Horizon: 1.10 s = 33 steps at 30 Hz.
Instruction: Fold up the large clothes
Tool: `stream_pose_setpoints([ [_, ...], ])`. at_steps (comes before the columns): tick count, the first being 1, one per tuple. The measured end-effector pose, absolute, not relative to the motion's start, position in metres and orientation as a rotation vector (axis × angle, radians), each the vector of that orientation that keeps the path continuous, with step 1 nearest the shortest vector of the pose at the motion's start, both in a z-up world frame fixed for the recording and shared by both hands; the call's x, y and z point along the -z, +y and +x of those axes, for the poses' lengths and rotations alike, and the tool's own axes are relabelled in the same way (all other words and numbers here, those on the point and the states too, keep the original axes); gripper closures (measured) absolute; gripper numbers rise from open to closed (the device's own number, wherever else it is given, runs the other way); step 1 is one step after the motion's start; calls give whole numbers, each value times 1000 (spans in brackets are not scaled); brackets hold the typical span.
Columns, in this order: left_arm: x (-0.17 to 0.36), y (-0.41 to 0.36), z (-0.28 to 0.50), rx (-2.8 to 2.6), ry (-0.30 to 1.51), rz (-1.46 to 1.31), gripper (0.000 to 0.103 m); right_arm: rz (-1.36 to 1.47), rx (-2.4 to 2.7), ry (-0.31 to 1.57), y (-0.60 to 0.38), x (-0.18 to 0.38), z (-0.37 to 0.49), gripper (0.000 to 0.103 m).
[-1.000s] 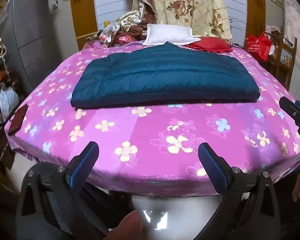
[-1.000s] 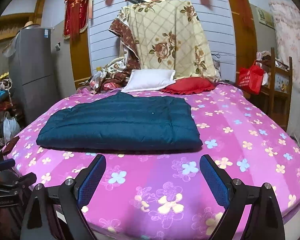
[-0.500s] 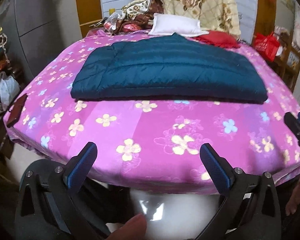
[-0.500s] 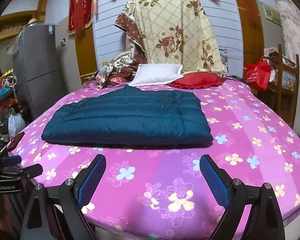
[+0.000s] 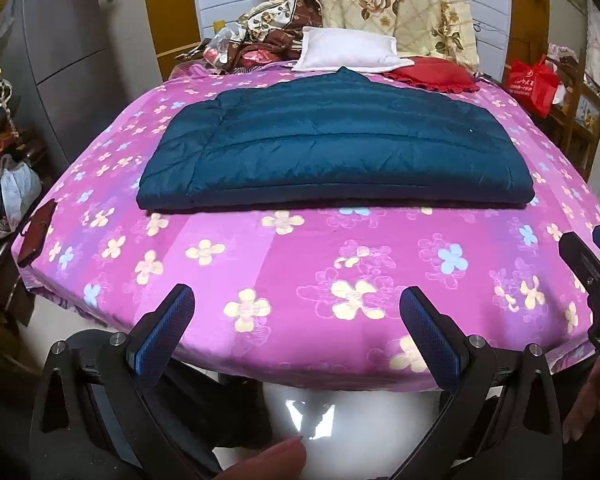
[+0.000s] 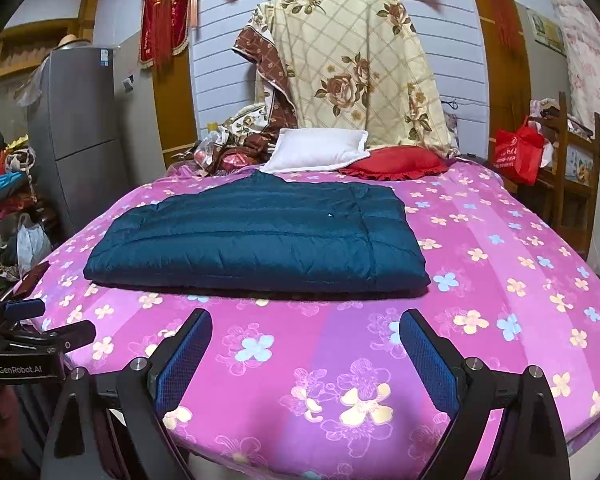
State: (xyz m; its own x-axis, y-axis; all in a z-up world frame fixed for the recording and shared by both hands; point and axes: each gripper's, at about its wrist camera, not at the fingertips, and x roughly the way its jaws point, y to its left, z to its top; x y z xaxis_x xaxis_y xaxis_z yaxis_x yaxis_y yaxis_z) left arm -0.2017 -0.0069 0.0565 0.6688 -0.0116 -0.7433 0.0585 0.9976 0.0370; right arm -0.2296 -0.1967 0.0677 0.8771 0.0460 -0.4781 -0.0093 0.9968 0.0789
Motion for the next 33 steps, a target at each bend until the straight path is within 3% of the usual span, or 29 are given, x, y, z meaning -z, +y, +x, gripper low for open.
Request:
stream_pose_setpoints([
  [33,-47,-1,-195,29,878,44,0,65,-30,493,-195,-69,-229,10],
])
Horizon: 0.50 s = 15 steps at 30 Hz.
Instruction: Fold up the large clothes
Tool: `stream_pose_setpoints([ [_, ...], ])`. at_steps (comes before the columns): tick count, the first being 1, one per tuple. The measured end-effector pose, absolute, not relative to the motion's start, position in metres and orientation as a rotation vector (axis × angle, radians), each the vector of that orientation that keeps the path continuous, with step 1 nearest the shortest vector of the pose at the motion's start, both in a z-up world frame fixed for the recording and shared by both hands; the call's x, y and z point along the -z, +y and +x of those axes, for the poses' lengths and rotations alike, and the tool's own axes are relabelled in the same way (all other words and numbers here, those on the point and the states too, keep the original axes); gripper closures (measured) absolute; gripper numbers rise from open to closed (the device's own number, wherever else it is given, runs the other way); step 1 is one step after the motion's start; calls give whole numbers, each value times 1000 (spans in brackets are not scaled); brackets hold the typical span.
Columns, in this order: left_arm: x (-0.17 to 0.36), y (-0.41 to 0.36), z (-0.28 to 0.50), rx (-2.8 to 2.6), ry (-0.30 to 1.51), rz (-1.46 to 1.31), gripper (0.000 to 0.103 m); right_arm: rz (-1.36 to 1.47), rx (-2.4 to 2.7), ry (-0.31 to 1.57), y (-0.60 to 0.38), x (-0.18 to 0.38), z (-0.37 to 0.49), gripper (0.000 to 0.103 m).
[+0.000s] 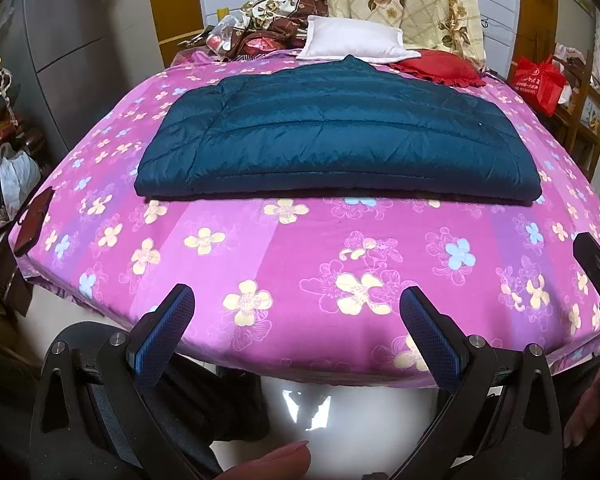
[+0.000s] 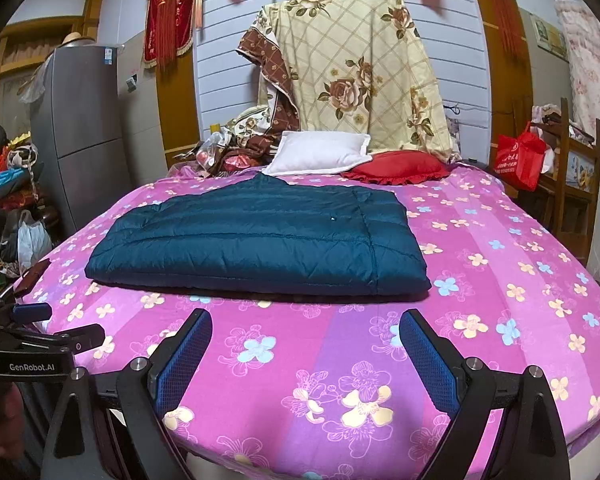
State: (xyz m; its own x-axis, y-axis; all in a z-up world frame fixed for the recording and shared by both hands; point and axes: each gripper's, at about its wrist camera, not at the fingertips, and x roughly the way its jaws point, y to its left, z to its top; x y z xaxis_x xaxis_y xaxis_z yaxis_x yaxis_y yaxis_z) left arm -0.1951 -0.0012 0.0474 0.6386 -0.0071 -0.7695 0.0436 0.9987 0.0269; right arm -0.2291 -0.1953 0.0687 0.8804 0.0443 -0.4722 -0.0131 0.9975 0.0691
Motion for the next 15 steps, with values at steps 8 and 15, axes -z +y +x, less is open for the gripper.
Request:
stream_pose_setpoints([
  [8,-47,0,-195,29,879,43,0,63,-30,493,-195,-69,-229,10],
  [15,-46,1,-194,29,881,41,0,63,-30,497,-196,-69,-229,10],
])
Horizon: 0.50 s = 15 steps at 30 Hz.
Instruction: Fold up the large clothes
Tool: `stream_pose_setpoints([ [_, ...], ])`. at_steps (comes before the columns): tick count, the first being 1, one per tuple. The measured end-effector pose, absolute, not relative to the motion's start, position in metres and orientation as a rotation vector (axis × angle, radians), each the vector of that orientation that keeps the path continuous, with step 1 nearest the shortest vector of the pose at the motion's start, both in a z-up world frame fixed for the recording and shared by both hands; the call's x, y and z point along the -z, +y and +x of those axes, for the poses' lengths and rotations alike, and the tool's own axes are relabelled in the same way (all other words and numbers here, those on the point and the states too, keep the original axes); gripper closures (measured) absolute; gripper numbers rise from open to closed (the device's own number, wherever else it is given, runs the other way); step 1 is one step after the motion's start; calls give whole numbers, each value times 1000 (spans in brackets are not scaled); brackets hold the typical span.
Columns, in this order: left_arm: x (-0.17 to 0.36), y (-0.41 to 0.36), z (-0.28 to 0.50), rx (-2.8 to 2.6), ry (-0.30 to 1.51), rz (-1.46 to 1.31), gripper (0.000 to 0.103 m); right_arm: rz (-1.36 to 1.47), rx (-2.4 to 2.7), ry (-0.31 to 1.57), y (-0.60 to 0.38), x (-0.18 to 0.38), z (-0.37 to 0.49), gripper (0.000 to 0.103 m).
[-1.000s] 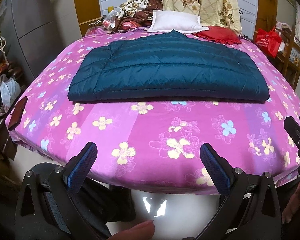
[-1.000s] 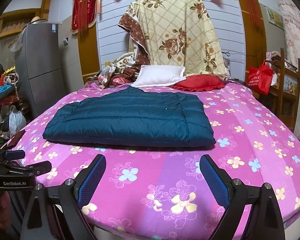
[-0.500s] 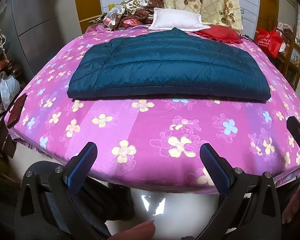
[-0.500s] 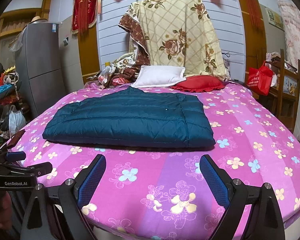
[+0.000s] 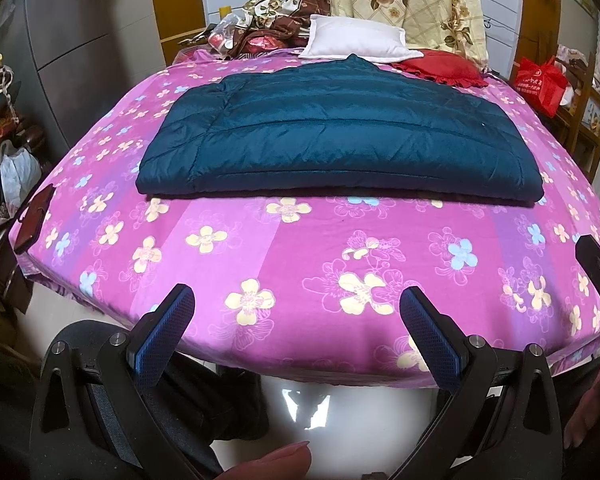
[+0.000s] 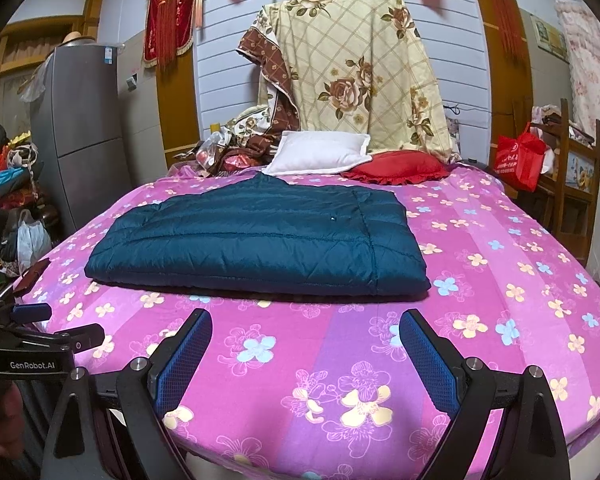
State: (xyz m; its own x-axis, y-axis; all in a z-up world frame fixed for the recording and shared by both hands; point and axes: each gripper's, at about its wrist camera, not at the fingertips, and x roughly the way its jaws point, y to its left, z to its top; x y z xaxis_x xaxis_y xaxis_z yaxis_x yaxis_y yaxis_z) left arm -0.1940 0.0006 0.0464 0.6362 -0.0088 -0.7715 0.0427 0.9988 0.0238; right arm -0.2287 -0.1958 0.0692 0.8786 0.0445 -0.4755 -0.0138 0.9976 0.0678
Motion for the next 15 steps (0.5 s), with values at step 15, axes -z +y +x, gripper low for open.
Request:
stream_pose_setpoints([
  [15,-46,2,-192,24,887,29,0,63,-31,497,-196,-69,-229,10],
])
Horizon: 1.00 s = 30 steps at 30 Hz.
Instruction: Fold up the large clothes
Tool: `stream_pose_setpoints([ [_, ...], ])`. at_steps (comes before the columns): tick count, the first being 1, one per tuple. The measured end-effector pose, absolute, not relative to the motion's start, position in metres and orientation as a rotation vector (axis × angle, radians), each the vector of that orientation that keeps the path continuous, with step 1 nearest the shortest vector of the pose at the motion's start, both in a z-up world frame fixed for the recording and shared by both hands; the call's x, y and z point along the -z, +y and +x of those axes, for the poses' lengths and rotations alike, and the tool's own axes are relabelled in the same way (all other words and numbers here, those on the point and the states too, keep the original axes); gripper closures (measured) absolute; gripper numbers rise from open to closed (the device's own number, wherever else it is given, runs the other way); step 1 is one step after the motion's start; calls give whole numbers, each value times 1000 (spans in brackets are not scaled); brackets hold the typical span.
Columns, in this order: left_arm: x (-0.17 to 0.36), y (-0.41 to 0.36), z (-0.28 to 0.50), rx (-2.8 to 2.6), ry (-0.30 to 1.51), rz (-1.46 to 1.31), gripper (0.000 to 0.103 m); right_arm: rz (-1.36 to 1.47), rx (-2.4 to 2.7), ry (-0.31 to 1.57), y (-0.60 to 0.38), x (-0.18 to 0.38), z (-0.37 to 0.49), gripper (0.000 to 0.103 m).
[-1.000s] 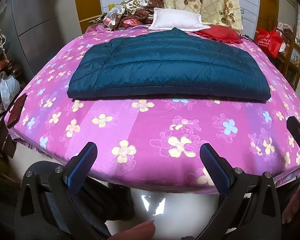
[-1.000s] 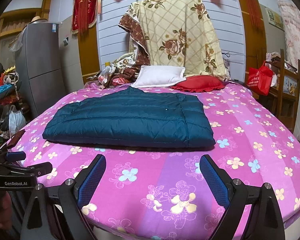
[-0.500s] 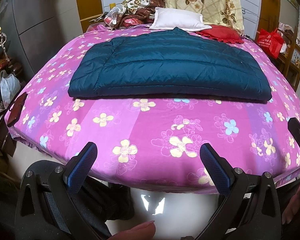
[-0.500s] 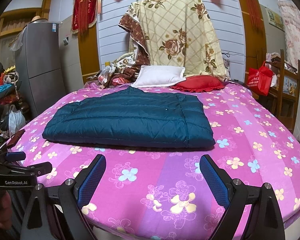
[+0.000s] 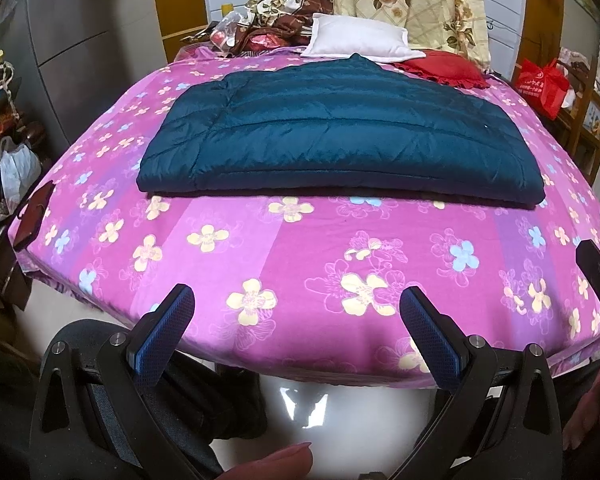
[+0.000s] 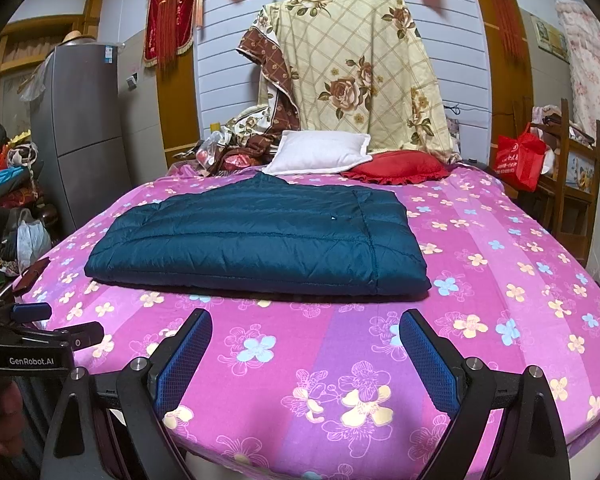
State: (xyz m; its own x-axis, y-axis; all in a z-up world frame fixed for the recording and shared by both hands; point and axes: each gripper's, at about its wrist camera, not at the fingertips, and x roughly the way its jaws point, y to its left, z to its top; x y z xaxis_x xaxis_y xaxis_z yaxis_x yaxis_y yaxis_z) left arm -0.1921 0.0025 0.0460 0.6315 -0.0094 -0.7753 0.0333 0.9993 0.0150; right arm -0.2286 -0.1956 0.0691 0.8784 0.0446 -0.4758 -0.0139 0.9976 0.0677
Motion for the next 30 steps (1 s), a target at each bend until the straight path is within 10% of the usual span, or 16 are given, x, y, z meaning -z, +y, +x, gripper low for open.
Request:
stream_pose_setpoints([
  [30,-48,4,-189,22,889,28,0,62,-30,495,-193,-69,-229,10],
])
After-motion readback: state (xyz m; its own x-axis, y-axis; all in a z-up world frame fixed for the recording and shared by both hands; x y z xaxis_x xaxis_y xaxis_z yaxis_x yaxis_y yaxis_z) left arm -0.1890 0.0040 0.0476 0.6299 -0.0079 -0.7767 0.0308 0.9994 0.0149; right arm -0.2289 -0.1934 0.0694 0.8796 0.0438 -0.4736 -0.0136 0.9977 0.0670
